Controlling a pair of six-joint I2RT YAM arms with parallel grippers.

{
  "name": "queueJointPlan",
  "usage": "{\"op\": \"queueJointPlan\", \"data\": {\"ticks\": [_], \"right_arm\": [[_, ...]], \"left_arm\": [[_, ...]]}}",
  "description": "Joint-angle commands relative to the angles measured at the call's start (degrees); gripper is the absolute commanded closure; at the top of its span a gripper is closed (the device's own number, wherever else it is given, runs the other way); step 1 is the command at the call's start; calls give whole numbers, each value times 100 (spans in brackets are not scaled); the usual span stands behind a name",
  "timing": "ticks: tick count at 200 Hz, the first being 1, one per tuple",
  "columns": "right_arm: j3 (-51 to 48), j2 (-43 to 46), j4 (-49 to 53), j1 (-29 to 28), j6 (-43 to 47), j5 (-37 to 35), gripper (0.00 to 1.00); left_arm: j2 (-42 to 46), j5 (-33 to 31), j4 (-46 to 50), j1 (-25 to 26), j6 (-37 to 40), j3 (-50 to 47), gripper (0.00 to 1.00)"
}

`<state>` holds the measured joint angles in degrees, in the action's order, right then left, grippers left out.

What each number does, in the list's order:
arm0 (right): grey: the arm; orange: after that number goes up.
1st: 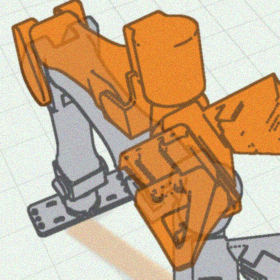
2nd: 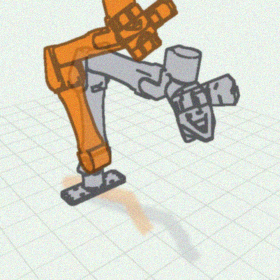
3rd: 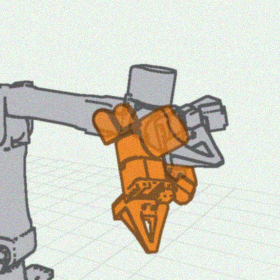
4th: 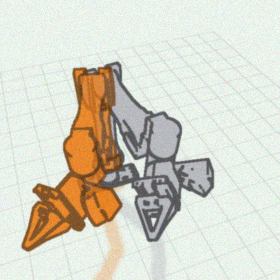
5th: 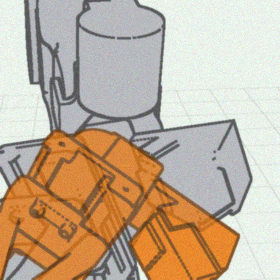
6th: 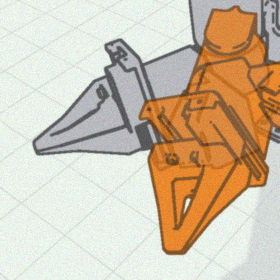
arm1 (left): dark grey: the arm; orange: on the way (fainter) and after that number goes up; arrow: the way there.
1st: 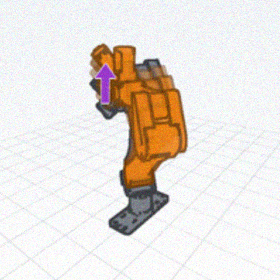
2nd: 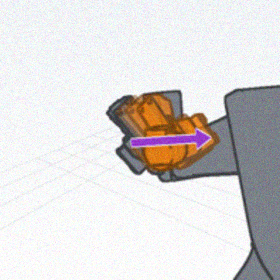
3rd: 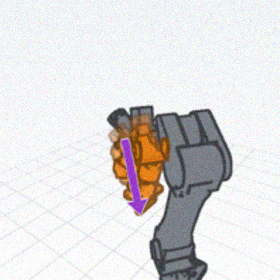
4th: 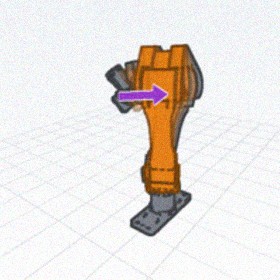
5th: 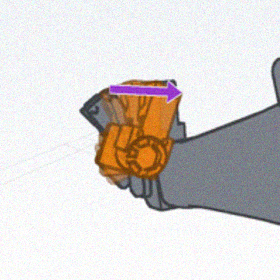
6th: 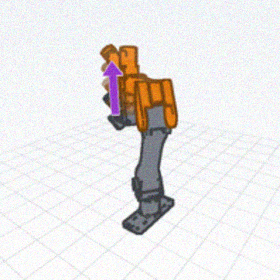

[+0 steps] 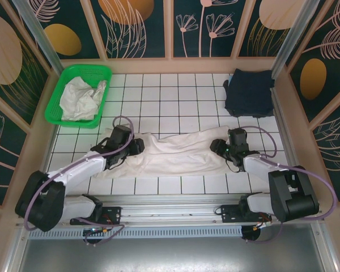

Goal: Fold and stack the t-shirts

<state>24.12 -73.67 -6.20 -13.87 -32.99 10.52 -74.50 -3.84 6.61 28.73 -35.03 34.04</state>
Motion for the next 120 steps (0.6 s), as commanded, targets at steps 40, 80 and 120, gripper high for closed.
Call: {"op": "queueJointPlan", "data": {"ticks": [40, 80, 120], "right_arm": [[413, -688, 41, 15, 74, -332, 53], [256, -999, -206, 718, -86, -31, 58], [319, -589, 53, 663, -111, 64, 59]], "left_arm": [[665, -915, 179, -378, -266, -782, 31], [679, -846, 27, -834, -338, -1068, 48], [723, -727, 131, -856, -308, -812, 65]]}}
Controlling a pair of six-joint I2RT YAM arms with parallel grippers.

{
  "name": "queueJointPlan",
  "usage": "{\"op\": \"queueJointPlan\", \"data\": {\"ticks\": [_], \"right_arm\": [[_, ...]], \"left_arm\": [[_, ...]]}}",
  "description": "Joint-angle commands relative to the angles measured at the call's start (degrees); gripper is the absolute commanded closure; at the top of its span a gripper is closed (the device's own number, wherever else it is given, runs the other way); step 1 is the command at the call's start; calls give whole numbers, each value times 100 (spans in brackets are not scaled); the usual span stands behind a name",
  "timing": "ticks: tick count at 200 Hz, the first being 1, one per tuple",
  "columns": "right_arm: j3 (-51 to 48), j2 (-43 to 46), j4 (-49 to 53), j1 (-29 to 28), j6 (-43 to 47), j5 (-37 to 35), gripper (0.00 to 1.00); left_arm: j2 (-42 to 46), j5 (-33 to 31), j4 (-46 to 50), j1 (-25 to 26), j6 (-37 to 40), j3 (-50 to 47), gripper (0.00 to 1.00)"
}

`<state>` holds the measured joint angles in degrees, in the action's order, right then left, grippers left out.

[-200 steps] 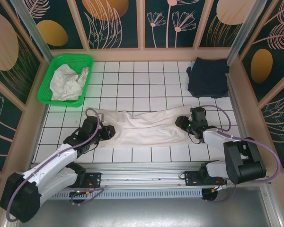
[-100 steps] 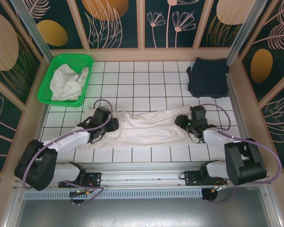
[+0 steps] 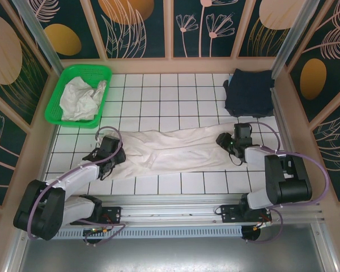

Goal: Fold and stack the t-shirts

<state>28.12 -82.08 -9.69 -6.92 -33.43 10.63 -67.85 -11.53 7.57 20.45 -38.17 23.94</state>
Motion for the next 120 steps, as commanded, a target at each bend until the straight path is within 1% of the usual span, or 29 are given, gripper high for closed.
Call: {"op": "queueJointPlan", "data": {"ticks": [1, 9, 23, 31, 45, 54, 64, 73, 83, 101, 115, 120], "right_arm": [[-80, 275, 405, -35, -67, 49, 58], [-49, 426, 487, -82, -80, 21, 58], [28, 695, 643, -206, -117, -64, 58], [88, 830, 693, -320, -136, -132, 58], [212, 932, 662, -587, -161, -243, 57], [288, 848, 537, -729, -172, -235, 57], [422, 608, 454, -794, -152, -148, 57], [554, 345, 423, -811, -120, -114, 57], [670, 60, 422, -805, -88, -167, 57], [759, -295, 351, -789, -29, -343, 57], [796, -507, 311, -738, 24, -399, 57], [802, -575, 309, -705, 29, -412, 57]], "left_arm": [[65, 53, 38, -30, 9, 216, 65], [116, 92, 88, -31, 32, 323, 67], [183, 151, 87, -24, 106, 496, 65], [173, 127, 63, -31, 165, 602, 59], [-12, -42, 34, -32, 306, 827, 45], [-268, -189, 11, -39, 409, 1001, 41], [-614, -287, -45, -94, 504, 1183, 41], [-930, -214, -132, -183, 577, 1336, 41], [-1267, -129, -268, -286, 626, 1466, 41], [-1748, -110, -365, -383, 708, 1733, 44], [-2035, -160, -425, -438, 791, 1919, 50], [-2128, -176, -423, -469, 830, 1989, 54]]}}
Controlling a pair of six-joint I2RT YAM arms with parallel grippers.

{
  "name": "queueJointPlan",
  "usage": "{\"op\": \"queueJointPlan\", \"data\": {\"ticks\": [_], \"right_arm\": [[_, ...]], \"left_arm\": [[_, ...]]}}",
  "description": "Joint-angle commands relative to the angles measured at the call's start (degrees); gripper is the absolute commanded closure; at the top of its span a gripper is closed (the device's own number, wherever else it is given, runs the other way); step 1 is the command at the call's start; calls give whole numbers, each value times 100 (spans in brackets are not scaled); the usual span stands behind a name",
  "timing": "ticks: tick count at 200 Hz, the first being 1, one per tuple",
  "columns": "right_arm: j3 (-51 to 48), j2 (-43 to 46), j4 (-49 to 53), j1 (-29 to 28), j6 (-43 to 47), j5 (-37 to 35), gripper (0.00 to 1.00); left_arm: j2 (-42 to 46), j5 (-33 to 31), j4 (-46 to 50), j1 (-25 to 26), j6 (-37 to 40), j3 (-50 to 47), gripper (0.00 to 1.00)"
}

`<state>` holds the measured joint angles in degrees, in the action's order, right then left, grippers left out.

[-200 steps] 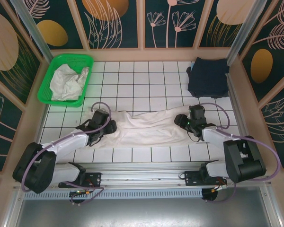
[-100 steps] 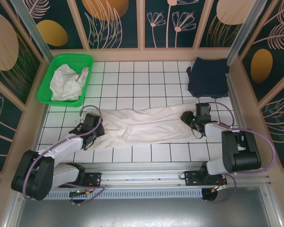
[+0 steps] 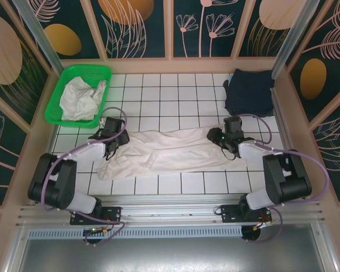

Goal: Fold and stack the t-shirts

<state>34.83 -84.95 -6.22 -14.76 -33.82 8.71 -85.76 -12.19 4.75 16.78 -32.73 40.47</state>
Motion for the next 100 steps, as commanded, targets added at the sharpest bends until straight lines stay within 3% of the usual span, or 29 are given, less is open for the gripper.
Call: {"op": "queueJointPlan", "data": {"ticks": [1, 12, 25, 48, 59, 100], "right_arm": [[130, -300, -38, 84, 69, -220, 57], [114, -429, -28, 184, 82, -208, 57], [35, -493, -19, 339, 79, -203, 58], [-217, -462, -138, 645, 46, -104, 58], [-322, -433, -216, 753, 60, -20, 58], [-281, -259, -194, 741, 85, 363, 58]], "left_arm": [[-355, -114, -141, -107, 290, 351, 56], [-557, -156, -97, -196, 345, 497, 73], [-677, -146, -19, -306, 388, 609, 85], [-572, -108, -111, -460, 384, 480, 92], [-521, -100, -173, -516, 373, 395, 100], [-743, 113, -214, -578, 282, 359, 100]]}}
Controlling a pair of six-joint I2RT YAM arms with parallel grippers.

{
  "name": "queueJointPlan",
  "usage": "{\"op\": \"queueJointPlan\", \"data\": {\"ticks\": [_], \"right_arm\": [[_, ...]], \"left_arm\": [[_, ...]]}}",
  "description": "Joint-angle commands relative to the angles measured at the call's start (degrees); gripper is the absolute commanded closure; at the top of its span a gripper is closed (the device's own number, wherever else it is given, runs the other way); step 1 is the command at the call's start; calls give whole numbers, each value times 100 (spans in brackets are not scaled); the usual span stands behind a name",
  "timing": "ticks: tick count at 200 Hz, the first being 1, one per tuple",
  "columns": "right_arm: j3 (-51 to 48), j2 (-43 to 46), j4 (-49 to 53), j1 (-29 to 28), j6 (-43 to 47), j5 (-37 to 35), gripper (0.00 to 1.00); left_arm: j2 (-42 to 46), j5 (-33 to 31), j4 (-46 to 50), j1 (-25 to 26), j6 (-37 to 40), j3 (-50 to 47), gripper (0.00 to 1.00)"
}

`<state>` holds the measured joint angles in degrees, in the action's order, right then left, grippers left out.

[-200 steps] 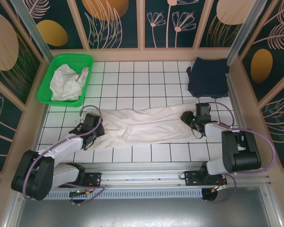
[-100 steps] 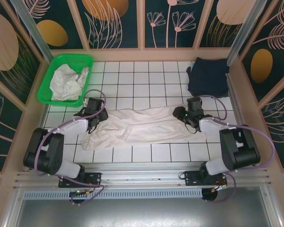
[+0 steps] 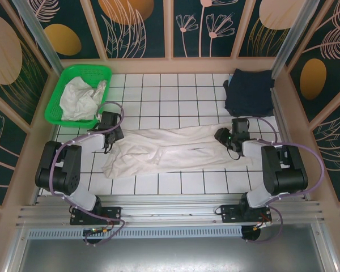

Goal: Fold and stack the t-shirts

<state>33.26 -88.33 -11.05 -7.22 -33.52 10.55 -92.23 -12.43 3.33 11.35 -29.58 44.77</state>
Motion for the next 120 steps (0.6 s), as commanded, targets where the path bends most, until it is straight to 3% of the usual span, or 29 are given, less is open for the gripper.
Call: {"op": "queueJointPlan", "data": {"ticks": [1, 15, 28, 46, 73, 99, 120], "right_arm": [[-116, 89, 293, -19, 55, 182, 58], [-12, 272, 463, -96, 82, 151, 58], [80, 462, 587, -173, 99, 106, 58], [191, 682, 626, -297, 87, 56, 57], [355, 685, 678, -421, 82, 35, 57], [375, 575, 615, -442, 82, 57, 57], [520, 368, 682, -438, 191, 234, 57]], "left_arm": [[-95, 145, -80, -32, -40, -73, 100], [-31, 281, -122, -33, -48, -58, 99], [20, 419, -187, -28, 2, 2, 75], [-96, 591, -269, -29, 70, 128, 57], [-546, 547, -120, -28, 162, 395, 61], [-762, 444, -20, -32, 194, 486, 57], [-547, 634, 36, -28, 209, 534, 79]]}}
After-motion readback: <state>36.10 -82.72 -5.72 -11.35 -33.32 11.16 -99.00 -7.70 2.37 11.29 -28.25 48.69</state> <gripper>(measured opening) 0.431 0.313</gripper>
